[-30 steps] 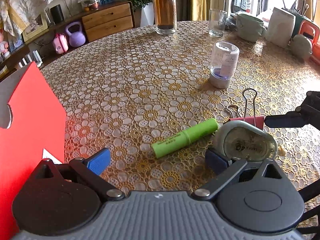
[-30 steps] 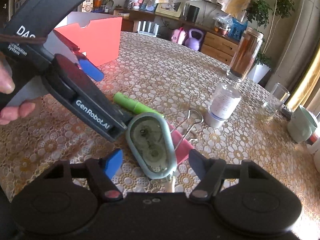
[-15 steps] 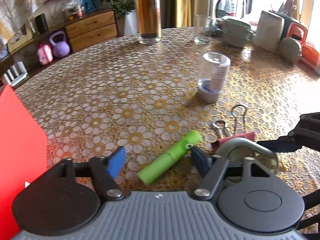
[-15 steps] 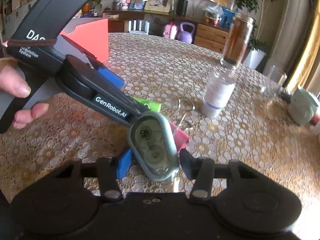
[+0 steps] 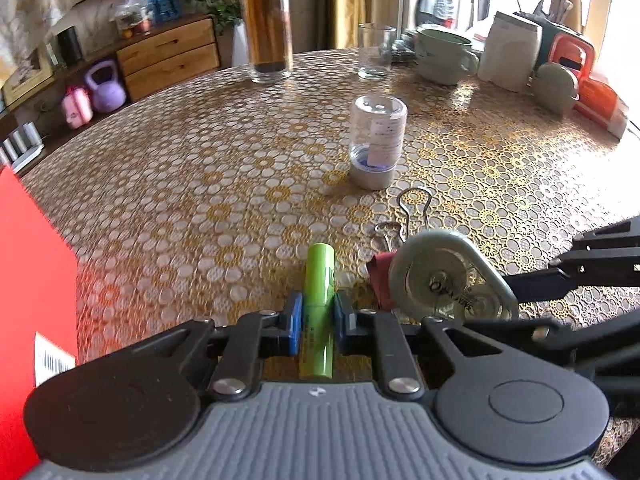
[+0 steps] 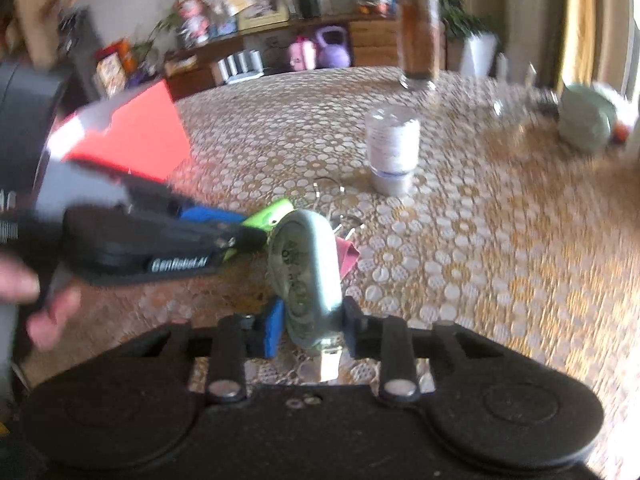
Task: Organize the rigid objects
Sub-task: 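Grasp the green tube with the left gripper while the right grasps the teal tape dispenser, then carry the green tube and teal dispenser with both grippers over the red shoebox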
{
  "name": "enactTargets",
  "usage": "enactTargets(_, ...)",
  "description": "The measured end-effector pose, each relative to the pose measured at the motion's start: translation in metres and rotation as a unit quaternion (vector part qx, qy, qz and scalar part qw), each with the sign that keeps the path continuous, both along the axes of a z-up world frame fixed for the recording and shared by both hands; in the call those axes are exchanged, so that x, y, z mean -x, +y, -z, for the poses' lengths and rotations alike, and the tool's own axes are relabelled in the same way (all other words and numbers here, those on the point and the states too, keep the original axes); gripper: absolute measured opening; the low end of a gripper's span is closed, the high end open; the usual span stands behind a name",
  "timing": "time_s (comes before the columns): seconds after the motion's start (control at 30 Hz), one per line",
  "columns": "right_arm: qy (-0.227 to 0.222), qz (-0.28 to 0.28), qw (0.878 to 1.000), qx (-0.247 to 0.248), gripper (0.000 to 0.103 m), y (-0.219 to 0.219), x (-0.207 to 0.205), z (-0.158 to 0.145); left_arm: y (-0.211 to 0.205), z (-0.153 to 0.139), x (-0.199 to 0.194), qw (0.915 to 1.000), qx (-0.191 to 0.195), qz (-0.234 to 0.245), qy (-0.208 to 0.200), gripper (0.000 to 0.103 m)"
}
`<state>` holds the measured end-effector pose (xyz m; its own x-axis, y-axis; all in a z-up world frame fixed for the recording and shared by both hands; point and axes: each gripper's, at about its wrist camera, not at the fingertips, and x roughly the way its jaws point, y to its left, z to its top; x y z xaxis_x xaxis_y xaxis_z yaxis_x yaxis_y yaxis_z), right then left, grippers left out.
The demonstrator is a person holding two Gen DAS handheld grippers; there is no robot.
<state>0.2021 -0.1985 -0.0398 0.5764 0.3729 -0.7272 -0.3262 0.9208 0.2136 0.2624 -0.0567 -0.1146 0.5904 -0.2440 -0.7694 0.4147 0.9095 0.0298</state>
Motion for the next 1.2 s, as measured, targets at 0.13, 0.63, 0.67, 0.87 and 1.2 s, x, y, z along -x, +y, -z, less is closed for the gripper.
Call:
enactTargets(0.13, 0.01, 0.012, 1.0, -0.022, 0.018, -0.003, 0.006, -0.001, 0.006, -0.005, 0.009, 0.9996, 0.015, -0.025, 0.008, 0.016)
enactTargets(0.63, 0.011, 0.007, 1.0, 0.008, 0.015, 0.028, -0.011, 0.003, 0.023, -0.002, 0.014, 0.9981, 0.024, -0.051, 0.024, 0.016)
enactTargets(0.67, 0.01, 0.007, 1.0, 0.01, 0.014, 0.029, -0.011, 0.002, 0.024, -0.002, 0.014, 0.998, 0.026, -0.052, 0.024, 0.016)
enactTargets(0.87, 0.005, 0.011, 1.0, 0.012, 0.014, 0.031, -0.007, -0.004, 0.029, -0.005, 0.015, 0.9969, 0.036, -0.067, 0.022, 0.016)
enactTargets(1.2, -0.008, 0.015, 1.0, -0.003, 0.014, 0.034, 0.011, -0.045, 0.047, -0.048, 0.038, 0.9939, 0.071, -0.084, 0.009, 0.016)
